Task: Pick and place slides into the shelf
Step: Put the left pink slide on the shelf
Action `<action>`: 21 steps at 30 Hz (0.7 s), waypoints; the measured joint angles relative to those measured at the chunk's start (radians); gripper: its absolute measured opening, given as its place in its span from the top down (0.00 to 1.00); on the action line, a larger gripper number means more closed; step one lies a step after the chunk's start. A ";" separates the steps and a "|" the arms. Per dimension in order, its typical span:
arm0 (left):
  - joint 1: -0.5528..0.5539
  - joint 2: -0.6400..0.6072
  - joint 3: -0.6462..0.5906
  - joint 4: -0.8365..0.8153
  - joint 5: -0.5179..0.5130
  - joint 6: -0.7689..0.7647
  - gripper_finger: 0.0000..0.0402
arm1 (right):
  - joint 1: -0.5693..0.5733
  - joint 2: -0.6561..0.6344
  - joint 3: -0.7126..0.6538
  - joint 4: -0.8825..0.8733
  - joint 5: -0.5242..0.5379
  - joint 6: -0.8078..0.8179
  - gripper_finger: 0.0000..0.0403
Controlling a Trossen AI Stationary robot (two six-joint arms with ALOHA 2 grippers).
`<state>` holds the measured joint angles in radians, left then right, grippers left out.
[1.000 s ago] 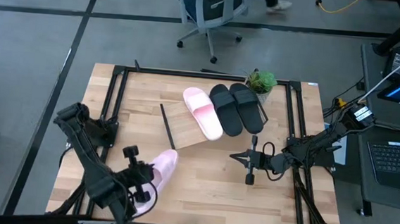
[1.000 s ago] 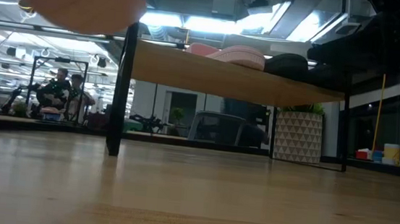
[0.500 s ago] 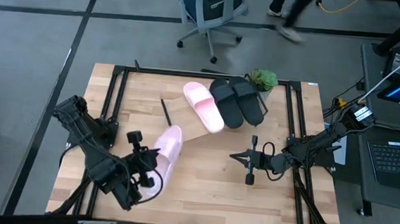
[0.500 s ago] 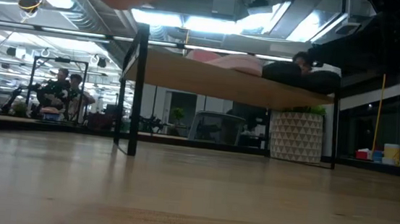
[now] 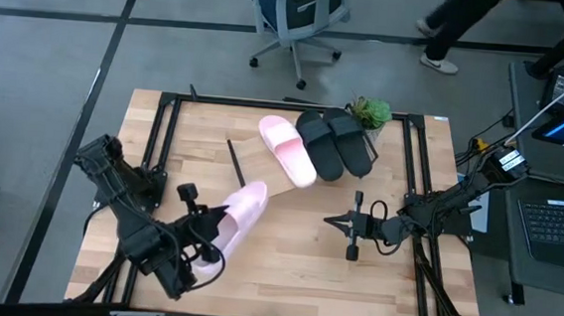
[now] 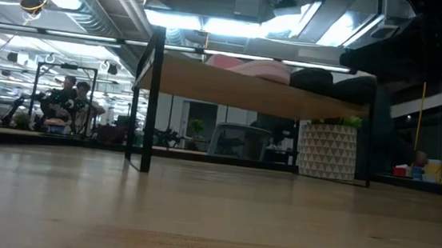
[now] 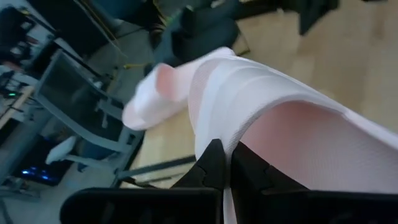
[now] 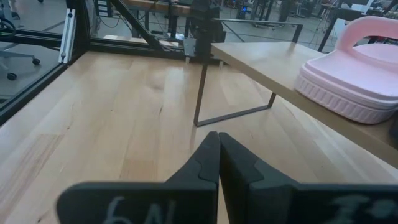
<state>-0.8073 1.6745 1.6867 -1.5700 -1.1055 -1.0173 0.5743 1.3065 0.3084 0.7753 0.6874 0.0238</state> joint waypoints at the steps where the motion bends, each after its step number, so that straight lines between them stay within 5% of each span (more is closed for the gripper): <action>1: 0.010 0.000 0.000 0.000 -0.016 -0.001 1.00 | 0.000 0.000 0.000 0.000 0.000 0.000 0.98; 21: 0.424 0.000 0.000 0.000 -0.009 -0.002 1.00 | 0.000 0.000 0.000 0.001 0.000 0.000 0.98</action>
<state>-0.3835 1.6745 1.6867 -1.5700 -1.1147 -1.0189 0.5743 1.3064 0.3084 0.7761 0.6876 0.0238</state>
